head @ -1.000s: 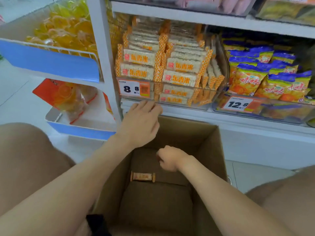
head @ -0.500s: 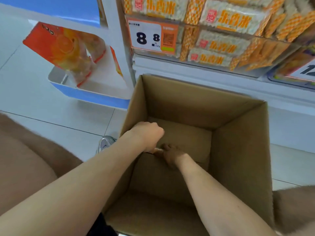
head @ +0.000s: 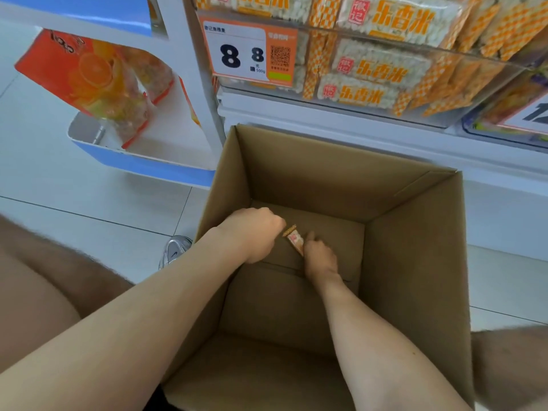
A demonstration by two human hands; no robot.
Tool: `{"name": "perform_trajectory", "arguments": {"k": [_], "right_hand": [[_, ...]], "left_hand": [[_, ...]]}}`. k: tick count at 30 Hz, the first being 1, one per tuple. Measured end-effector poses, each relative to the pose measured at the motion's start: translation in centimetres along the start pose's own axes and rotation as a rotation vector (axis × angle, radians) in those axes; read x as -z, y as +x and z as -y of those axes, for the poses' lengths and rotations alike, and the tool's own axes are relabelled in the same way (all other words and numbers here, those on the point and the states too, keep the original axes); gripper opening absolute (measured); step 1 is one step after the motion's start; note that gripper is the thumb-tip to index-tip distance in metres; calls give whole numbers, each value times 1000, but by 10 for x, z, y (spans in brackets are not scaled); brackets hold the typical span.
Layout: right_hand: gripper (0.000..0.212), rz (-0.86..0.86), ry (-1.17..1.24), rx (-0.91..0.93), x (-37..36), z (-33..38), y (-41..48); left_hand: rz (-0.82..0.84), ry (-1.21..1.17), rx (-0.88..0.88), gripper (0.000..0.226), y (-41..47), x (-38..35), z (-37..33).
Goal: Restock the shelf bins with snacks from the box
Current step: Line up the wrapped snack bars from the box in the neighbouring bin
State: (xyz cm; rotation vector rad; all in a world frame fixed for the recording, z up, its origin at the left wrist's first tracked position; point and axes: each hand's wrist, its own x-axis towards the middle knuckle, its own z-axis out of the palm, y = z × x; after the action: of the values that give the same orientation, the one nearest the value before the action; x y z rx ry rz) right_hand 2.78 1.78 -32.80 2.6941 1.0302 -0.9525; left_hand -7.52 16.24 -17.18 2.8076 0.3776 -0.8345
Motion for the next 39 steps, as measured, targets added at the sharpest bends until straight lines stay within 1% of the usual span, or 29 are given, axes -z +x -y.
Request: {"name": "perform_trajectory", "arguments": {"k": [1,3,5,7,9,11,14,15,18,21,23,25,27,29,31,34,37,39], "right_hand": [[73,1,94,-31,3,0,0],[72,-23,278,-47,16,2,-2],[64,-123,459,22,33,4,-11],[56,-265,581,141,54,6,-26],[50,-416,596,258,78,10,-46],[48,-577,548,366,103,14,-66],[50,-802,481,488,141,20,-97],[50,-864,482,516,154,24,-107],[43,-1018,530,578,192,36,-134],[34,-1115,487,656,233,49,-150],[31,-1165,354,689,264,53,-158],[28,-1251,202,655,296,50,-166],[27,-1313,156,599,328,40,-172],[26,-1291,120,504,358,25,-176],[26,-1224,49,417,378,9,-172],[28,-1199,-10,382,387,-8,-156],[30,-1206,-22,438,384,-9,-137],[32,-1175,-116,481,380,-2,-128]], "left_hand": [[-15,-4,7,30,1,1,0],[-62,-25,15,33,3,6,0],[-149,-65,18,38,3,11,0],[-288,-124,50,47,-1,20,-1],[-435,-230,127,48,-7,35,-5],[-519,-397,185,41,-18,59,-8],[-586,-645,204,14,-42,98,-7],[-622,-699,206,9,-52,111,-6],[-705,-882,216,12,-81,145,0],[-806,-1042,156,11,-104,167,9],[-908,-975,151,15,-114,177,15],[-1006,-808,171,28,-120,181,15],[-1082,-645,142,38,-120,183,11],[-1124,-497,72,46,-115,187,4],[-1122,-332,46,53,-105,193,1],[-1062,-180,71,68,-87,206,2],[-1044,-64,102,74,-71,219,9],[-1022,-1,122,78,-59,225,16]]}}
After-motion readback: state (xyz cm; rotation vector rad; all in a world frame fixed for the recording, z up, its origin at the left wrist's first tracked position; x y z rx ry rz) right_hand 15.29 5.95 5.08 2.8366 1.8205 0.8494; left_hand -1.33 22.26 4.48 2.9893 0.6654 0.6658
